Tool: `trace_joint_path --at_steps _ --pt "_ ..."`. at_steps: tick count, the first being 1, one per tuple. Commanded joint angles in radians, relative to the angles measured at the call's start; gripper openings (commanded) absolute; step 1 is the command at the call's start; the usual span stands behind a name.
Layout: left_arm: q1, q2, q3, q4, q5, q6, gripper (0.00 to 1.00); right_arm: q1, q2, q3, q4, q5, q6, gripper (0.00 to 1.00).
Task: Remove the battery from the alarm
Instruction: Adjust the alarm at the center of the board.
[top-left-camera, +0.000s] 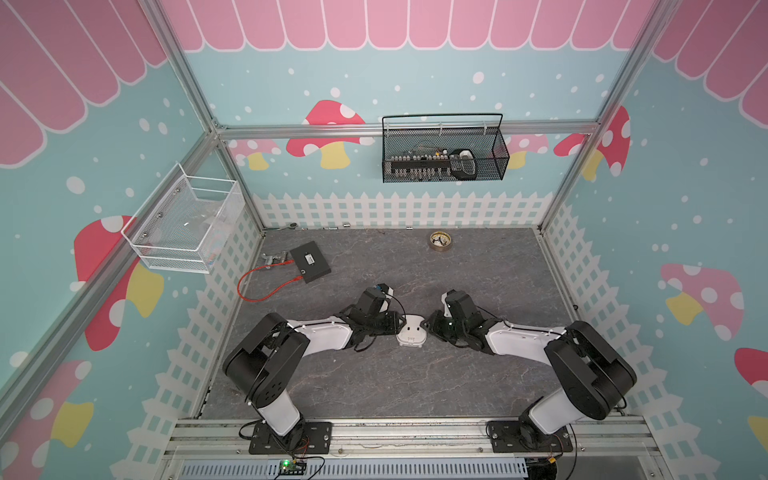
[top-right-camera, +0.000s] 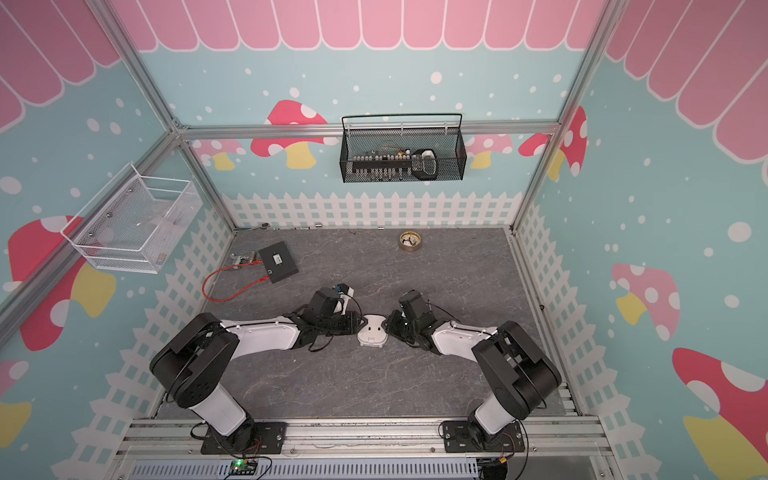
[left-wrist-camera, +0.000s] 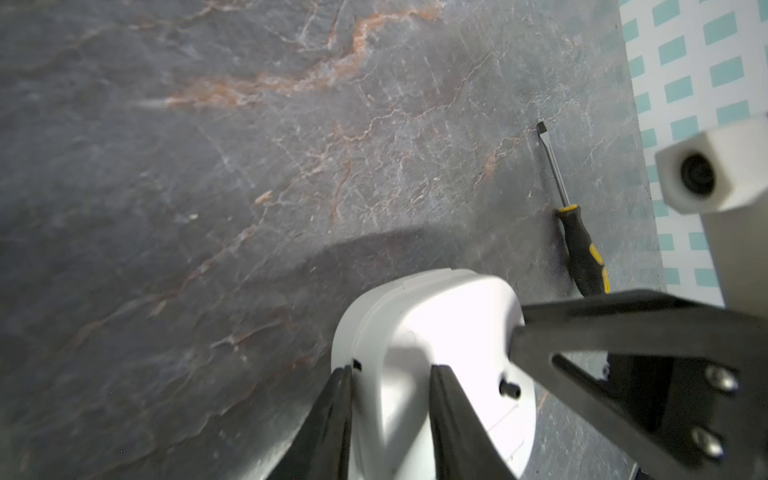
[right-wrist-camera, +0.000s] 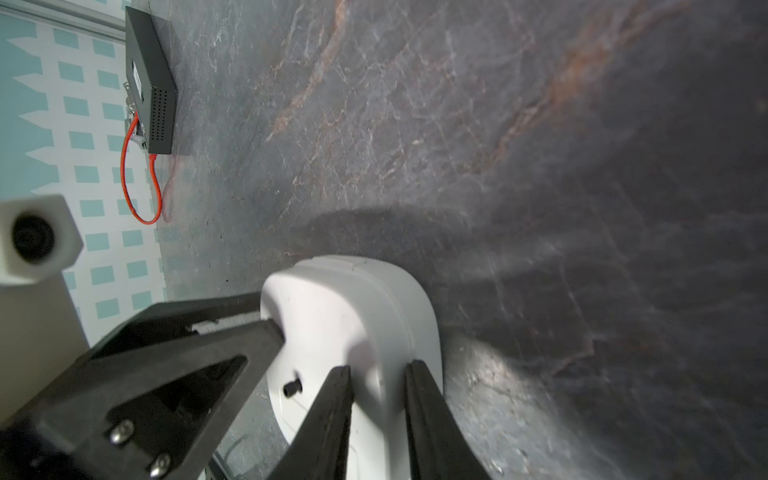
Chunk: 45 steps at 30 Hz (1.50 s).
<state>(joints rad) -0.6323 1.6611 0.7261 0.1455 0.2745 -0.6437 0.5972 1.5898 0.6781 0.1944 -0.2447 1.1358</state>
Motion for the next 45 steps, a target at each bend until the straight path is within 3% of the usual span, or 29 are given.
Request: trace_joint_path --at_steps 1,12,17,21,24,30,38,45 --pt "-0.078 0.003 -0.095 -0.141 0.046 -0.069 0.32 0.010 0.084 0.064 0.024 -0.034 -0.052 0.26" --pt "-0.243 -0.143 -0.214 -0.112 -0.014 -0.256 0.30 0.009 0.229 0.290 -0.042 -0.071 -0.136 0.25" --pt "-0.240 -0.242 -0.208 -0.202 -0.100 -0.254 0.31 0.006 0.051 0.330 -0.199 0.072 -0.217 0.42" --pt "-0.204 -0.238 -0.196 -0.210 -0.103 -0.229 0.31 0.009 -0.197 0.223 -0.338 0.127 -0.218 0.44" --pt "-0.191 -0.191 -0.180 -0.189 -0.093 -0.216 0.30 0.032 -0.386 0.056 -0.403 0.099 -0.154 0.38" --pt "-0.190 -0.132 -0.173 -0.126 -0.065 -0.255 0.28 0.199 -0.618 -0.167 -0.523 0.072 0.020 0.33" --pt "-0.204 -0.200 -0.266 -0.073 -0.078 -0.378 0.25 0.271 -0.720 -0.255 -0.633 0.080 0.082 0.33" --pt "-0.265 -0.281 -0.339 -0.055 -0.107 -0.500 0.24 0.271 -0.529 -0.283 -0.468 0.050 0.024 0.33"
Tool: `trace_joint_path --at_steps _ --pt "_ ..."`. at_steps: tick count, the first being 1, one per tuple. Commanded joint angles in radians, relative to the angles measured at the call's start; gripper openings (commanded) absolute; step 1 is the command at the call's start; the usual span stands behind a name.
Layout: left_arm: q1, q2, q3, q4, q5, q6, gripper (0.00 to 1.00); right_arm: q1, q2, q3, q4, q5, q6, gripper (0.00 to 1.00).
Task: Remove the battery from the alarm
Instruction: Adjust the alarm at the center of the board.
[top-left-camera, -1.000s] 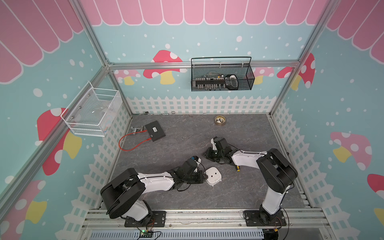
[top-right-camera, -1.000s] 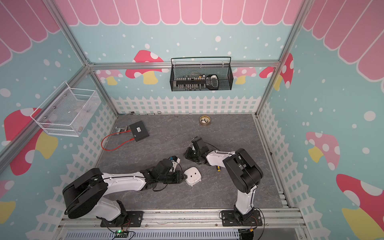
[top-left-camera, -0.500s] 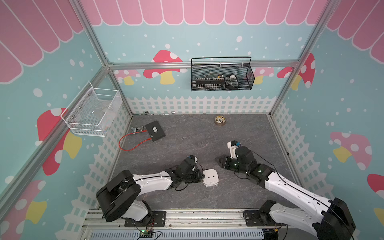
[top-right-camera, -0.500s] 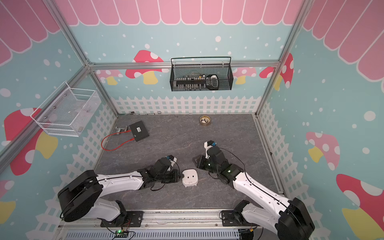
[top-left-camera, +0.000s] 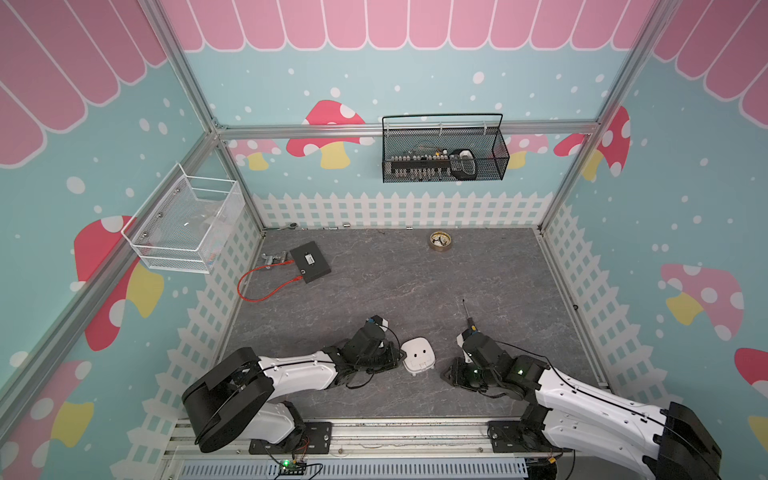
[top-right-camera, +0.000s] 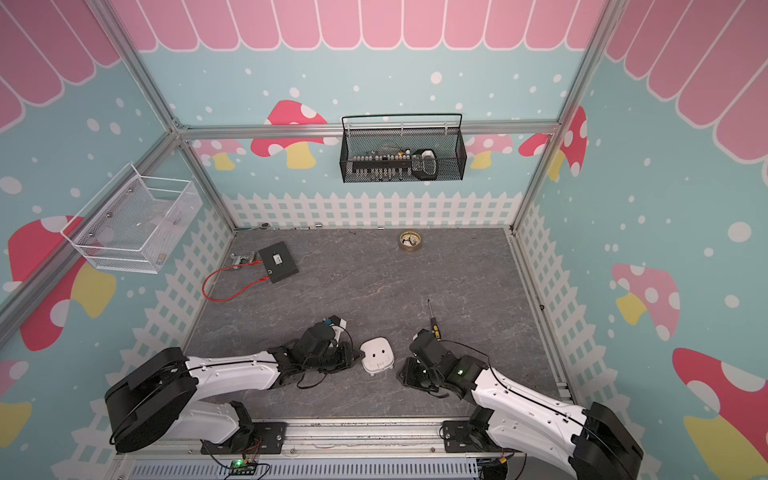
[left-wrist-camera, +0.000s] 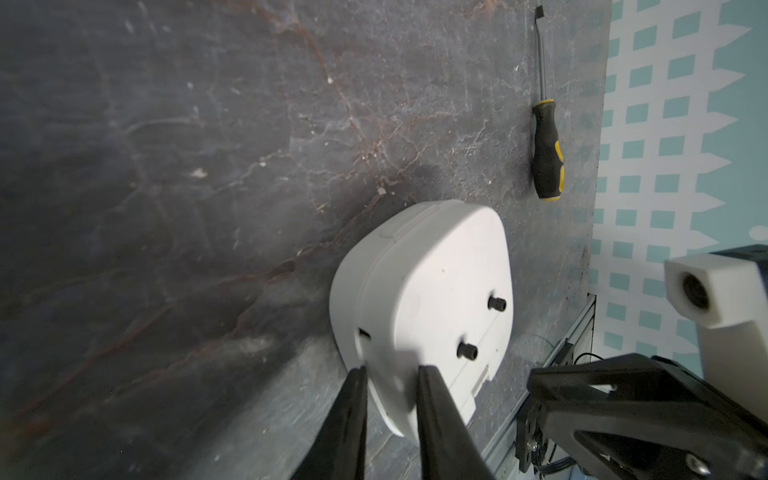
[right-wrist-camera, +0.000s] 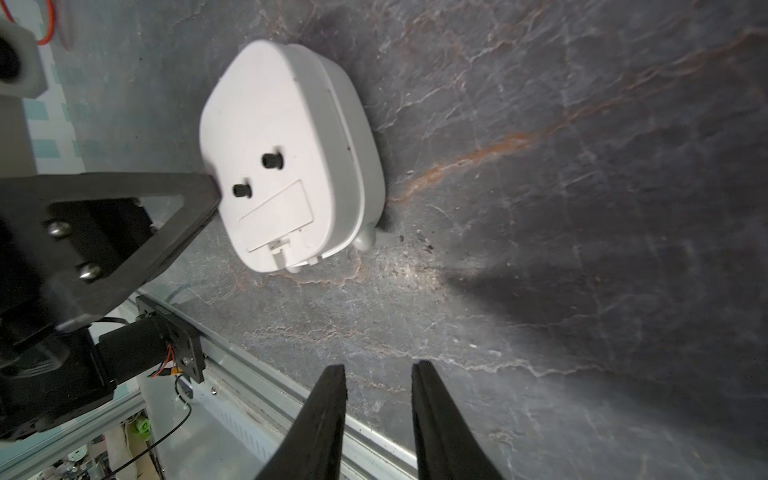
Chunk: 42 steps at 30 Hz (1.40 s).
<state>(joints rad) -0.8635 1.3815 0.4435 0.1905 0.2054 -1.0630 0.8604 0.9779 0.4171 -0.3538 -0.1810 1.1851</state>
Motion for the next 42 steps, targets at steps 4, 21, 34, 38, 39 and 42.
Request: trace_joint_path --at_steps 4,21,34,38,39,42 --pt "-0.079 -0.032 -0.092 -0.073 -0.081 -0.174 0.24 0.008 0.264 0.052 0.182 -0.029 -0.098 0.32" --pt "-0.132 -0.007 -0.117 -0.012 -0.129 -0.249 0.47 -0.075 0.580 0.349 0.247 -0.014 -0.293 0.31" --pt "-0.002 -0.329 0.037 -0.421 -0.262 -0.041 0.53 -0.129 0.436 0.413 0.100 -0.014 -0.371 0.32" --pt "0.138 -0.297 0.019 -0.381 -0.178 0.054 0.54 -0.129 0.461 0.435 0.104 -0.057 -0.403 0.33" --pt "0.158 -0.274 0.015 -0.357 -0.152 0.071 0.54 -0.130 0.466 0.441 0.104 -0.058 -0.409 0.35" --pt "0.176 -0.204 0.026 -0.329 -0.101 0.102 0.58 -0.132 0.472 0.455 0.105 -0.059 -0.415 0.37"
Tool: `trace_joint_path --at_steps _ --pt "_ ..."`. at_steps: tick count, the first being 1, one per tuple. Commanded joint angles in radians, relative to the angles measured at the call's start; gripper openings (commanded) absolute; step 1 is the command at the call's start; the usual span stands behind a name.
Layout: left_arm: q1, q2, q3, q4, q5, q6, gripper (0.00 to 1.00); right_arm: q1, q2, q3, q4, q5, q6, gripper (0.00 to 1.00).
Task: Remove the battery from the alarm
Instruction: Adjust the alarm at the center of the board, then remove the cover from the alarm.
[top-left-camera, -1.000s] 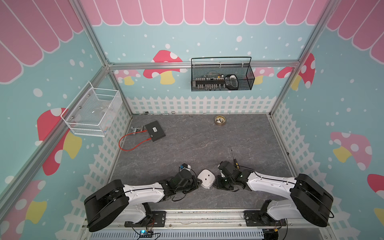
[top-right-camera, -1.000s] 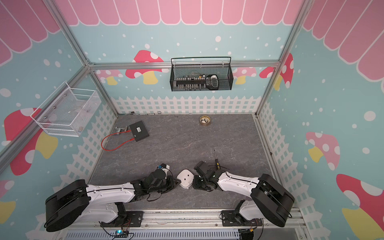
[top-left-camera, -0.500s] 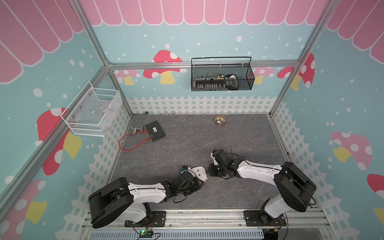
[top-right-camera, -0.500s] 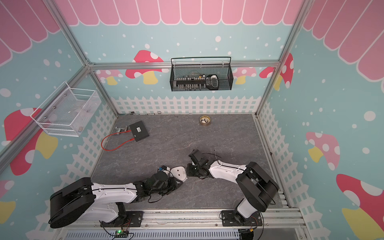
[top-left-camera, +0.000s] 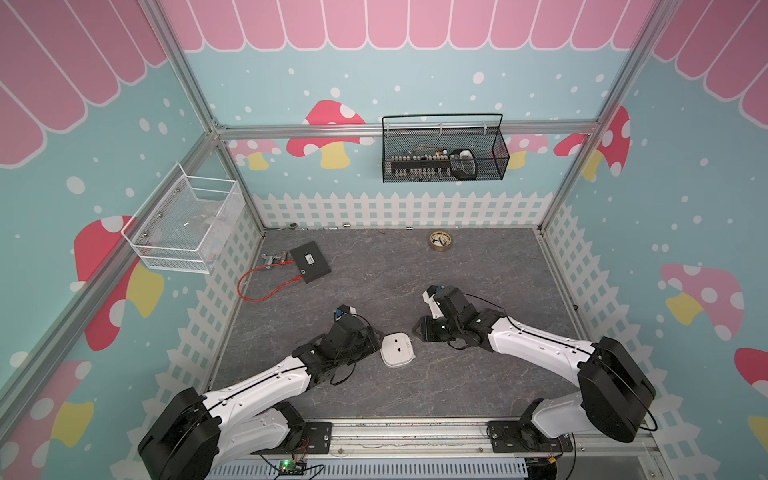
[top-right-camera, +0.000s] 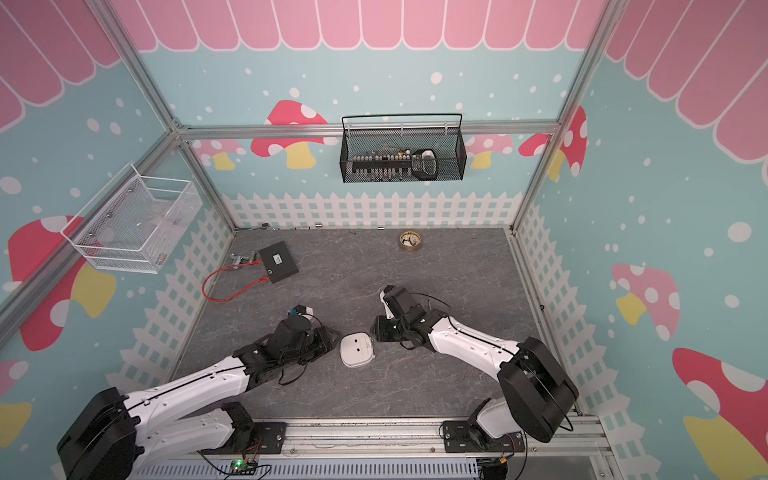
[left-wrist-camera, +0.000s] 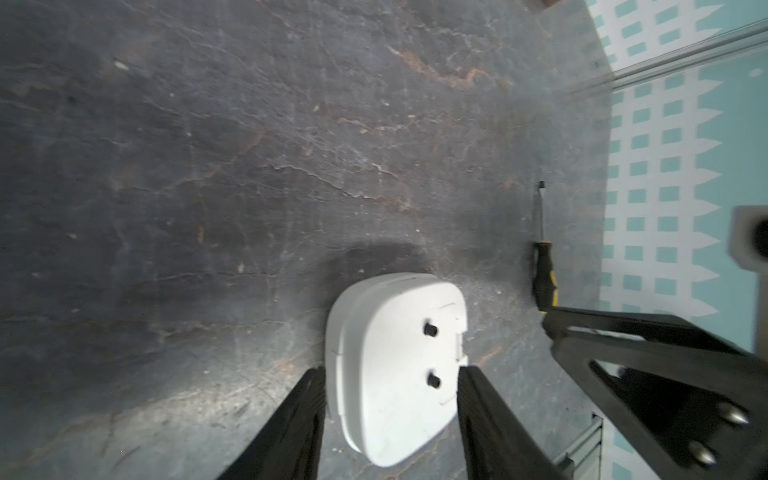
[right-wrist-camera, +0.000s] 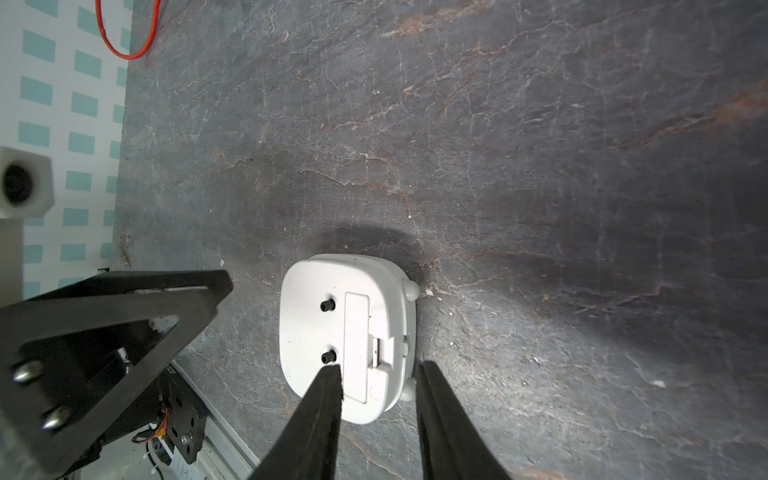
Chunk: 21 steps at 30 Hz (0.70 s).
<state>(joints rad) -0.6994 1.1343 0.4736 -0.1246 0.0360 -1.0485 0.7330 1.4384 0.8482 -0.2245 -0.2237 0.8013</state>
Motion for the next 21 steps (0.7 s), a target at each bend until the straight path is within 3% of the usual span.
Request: trace_joint_path --at_steps 1,8,13,21 --pt "0.013 0.061 -0.001 -0.004 0.082 0.092 0.60 -0.006 0.013 0.029 -0.024 -0.019 -0.035 0.38" --pt "0.013 0.131 -0.024 0.090 0.155 0.073 0.63 -0.015 0.041 0.032 -0.002 -0.064 -0.052 0.40" --pt "0.012 0.170 -0.028 0.149 0.196 0.059 0.62 -0.015 0.078 0.004 0.047 -0.119 -0.047 0.34" --pt "0.007 0.234 -0.042 0.179 0.212 0.060 0.51 -0.014 0.123 -0.030 0.119 -0.186 -0.024 0.31"
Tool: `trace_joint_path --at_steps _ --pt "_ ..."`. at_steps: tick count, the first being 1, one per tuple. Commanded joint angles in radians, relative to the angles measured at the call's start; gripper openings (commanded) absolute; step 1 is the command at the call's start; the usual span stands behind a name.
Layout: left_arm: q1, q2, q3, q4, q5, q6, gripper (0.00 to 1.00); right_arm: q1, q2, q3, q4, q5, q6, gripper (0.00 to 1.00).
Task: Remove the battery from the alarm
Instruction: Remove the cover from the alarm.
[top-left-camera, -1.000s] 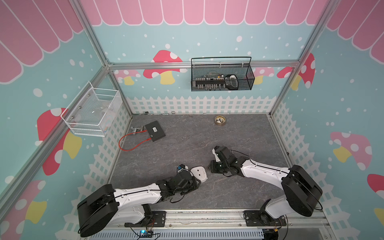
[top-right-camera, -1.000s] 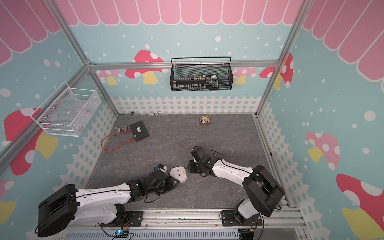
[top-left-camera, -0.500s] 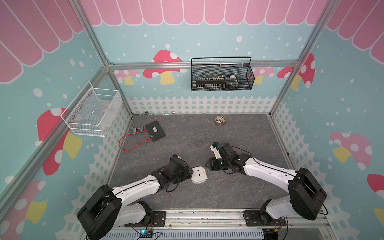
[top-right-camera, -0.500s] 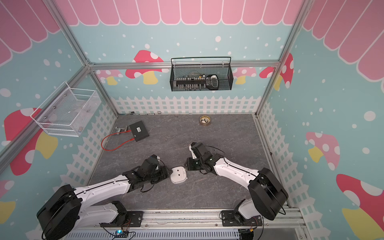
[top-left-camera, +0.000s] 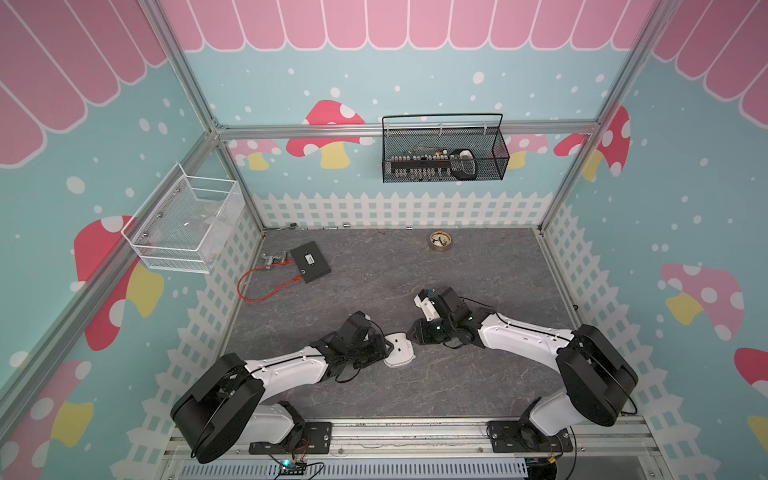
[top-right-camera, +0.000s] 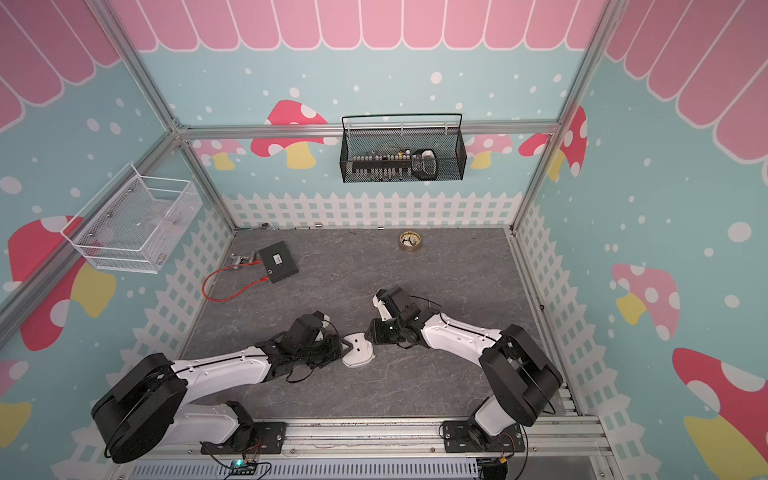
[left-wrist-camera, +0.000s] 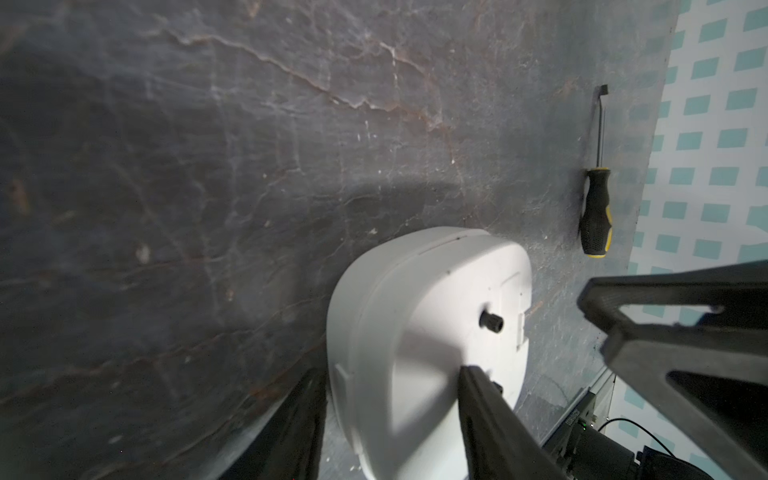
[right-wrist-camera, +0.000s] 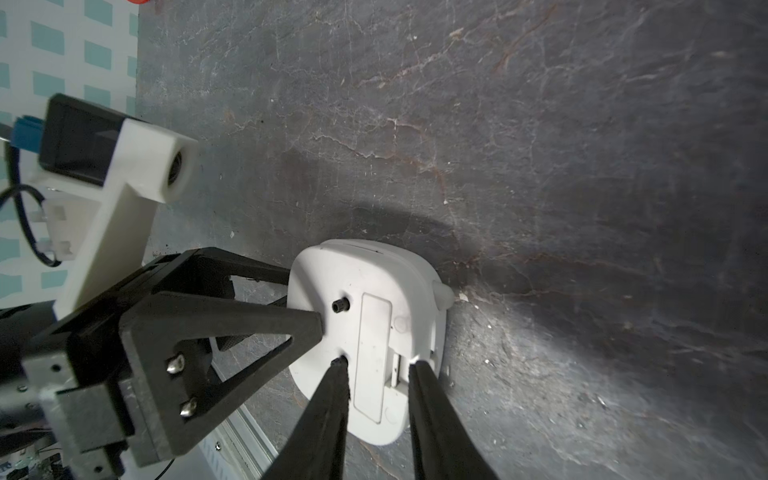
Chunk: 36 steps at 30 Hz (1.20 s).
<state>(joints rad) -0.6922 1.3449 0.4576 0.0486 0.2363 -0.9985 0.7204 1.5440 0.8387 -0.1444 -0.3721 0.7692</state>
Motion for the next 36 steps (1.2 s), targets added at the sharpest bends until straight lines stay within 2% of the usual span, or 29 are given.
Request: trace_joint_path --at_steps 1,7,23,36 --pt "0.000 0.026 -0.030 0.006 0.010 0.011 0.50 -0.001 0.017 -0.027 0.043 -0.039 0.010 0.31" --pt "-0.001 0.057 -0.036 0.016 0.013 0.015 0.46 -0.001 0.007 -0.064 0.064 -0.055 0.021 0.31" --pt "0.000 0.085 -0.048 0.027 0.007 0.012 0.45 0.005 -0.026 -0.116 0.077 -0.028 0.038 0.31" --pt "-0.021 0.158 -0.020 0.053 0.019 0.021 0.41 0.009 0.017 -0.168 0.212 -0.077 0.091 0.30"
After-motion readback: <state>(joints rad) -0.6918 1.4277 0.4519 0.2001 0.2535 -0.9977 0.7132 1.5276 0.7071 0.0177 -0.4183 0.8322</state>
